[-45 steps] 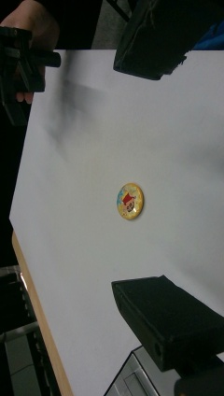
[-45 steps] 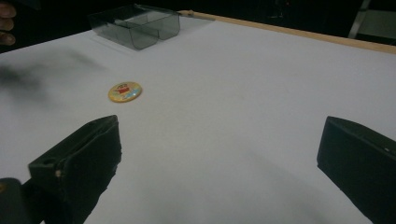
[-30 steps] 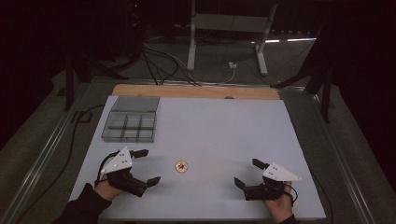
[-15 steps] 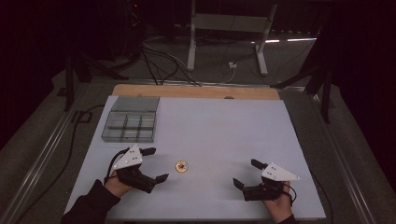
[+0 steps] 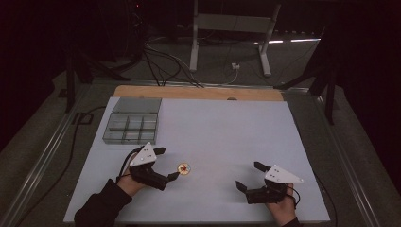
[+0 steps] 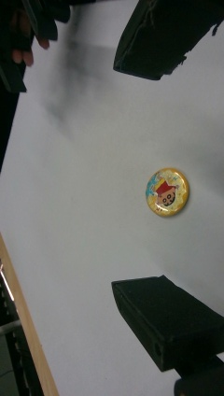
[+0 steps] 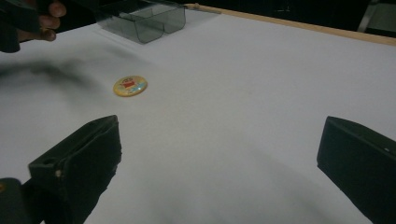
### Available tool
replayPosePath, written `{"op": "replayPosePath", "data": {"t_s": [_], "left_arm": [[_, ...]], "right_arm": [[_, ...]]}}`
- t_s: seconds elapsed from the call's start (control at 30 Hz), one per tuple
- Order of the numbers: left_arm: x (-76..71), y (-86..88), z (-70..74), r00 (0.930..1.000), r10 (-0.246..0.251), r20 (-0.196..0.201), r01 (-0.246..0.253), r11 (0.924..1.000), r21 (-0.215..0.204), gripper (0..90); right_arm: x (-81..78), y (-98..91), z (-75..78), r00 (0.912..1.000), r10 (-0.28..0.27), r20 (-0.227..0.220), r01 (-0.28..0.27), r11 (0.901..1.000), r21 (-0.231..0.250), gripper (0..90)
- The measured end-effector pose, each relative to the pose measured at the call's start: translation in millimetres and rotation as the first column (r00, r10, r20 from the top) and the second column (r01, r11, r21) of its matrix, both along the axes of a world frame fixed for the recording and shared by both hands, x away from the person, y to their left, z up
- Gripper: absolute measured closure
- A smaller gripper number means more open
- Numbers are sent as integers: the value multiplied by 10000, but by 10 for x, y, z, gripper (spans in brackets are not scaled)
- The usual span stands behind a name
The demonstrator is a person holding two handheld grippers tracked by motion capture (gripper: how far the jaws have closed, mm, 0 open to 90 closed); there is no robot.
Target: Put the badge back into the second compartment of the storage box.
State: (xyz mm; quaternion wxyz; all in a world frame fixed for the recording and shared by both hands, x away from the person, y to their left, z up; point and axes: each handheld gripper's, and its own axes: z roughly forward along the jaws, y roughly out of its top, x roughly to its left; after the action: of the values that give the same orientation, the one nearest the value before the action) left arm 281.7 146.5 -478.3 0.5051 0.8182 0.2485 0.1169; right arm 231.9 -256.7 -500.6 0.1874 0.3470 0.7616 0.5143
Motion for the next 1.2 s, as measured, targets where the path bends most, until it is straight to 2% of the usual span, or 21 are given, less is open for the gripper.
{"op": "replayPosePath", "data": {"t_s": [0.27, 0.3, 0.33, 0.4, 0.43, 0.53, 0.6, 0.73, 0.9, 1.1, 1.2], "left_arm": [[56, -113, -89, 9992, -319, -222, 323, 9993, 180, 5], [73, -144, -107, 9990, -181, -413, 194, 9993, 311, 5], [73, -144, -107, 9990, -181, -413, 194, 9993, 311, 5], [105, -160, -127, 9969, -159, -766, 180, 9995, 277, 5], [132, -174, -143, 9953, -62, -966, 102, 9991, 416, 5], [159, -178, -156, 9934, -115, -1138, 163, 9990, 416, 5], [176, -196, -173, 9942, -77, -1076, 139, 9983, 572, 5], [186, -245, -219, 9942, -212, -1051, 321, 9942, 1031, 6], [197, -296, -238, 9913, -282, -1288, 480, 9871, 1528, 44], [245, -319, -283, 9890, -90, -1478, 365, 9822, 1844, 60], [251, -328, -294, 9879, -145, -1547, 453, 9793, 1975, 76]], "right_arm": [[-3, 0, 2, 10000, 28, -8, -28, 10000, 5, 0], [-2, -1, 2, 10000, 33, -10, -33, 10000, 9, 0], [-2, -1, 2, 10000, 33, -10, -33, 10000, 9, 0], [-4, -2, 1, 10000, 47, -20, -47, 10000, -3, 0], [-6, -3, 2, 10000, 39, -27, -39, 10000, 13, 0], [-7, -3, 2, 10000, 51, -34, -51, 10000, 11, 0], [-6, -3, 2, 10000, 54, -42, -54, 10000, 27, 0], [-4, -6, 2, 10000, 49, -47, -49, 10000, 51, 0], [-6, -7, 3, 10000, 62, -45, -62, 10000, 41, 0], [-4, -10, 2, 10000, 63, -41, -63, 10000, 51, 0], [-5, -10, 2, 10000, 62, -60, -62, 10000, 63, 0]]}}
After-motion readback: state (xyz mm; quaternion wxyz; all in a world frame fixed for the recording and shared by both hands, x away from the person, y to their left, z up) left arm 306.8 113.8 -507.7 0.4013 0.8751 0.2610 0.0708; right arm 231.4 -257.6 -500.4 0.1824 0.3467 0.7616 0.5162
